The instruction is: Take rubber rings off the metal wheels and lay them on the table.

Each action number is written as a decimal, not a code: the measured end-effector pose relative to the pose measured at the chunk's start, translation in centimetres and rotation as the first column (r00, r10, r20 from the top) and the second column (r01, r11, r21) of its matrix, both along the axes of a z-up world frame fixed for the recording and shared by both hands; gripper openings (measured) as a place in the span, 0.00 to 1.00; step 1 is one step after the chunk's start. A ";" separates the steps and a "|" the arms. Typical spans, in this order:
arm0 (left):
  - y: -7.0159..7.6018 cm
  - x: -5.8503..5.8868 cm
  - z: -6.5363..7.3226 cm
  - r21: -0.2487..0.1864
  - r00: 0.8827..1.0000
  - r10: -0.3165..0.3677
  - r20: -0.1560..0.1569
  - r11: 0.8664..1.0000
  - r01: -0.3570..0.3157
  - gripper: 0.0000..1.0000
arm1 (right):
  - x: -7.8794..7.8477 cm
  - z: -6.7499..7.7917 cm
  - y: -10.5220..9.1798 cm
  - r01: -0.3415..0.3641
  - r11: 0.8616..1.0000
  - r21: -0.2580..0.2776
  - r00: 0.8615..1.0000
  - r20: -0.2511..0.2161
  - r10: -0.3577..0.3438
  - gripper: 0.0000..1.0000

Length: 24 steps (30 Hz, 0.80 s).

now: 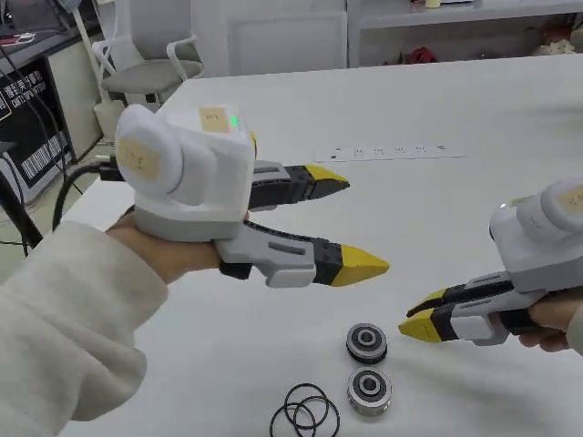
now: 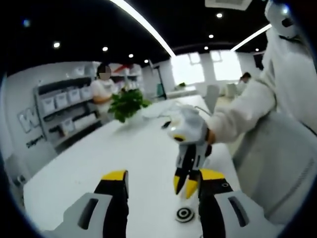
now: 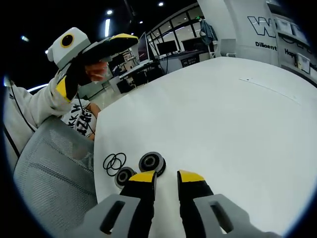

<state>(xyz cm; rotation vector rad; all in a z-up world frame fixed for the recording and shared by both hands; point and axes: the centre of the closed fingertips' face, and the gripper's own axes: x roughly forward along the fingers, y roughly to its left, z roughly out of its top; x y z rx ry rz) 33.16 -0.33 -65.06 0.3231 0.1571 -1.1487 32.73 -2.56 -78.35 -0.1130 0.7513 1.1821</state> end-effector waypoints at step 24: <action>-1.3 -1.5 -11.2 0.123 0.991 -0.019 -0.136 0.992 0.036 0.37 | -1.2 -2.0 0.9 -0.104 0.994 -0.022 0.994 0.032 0.105 0.21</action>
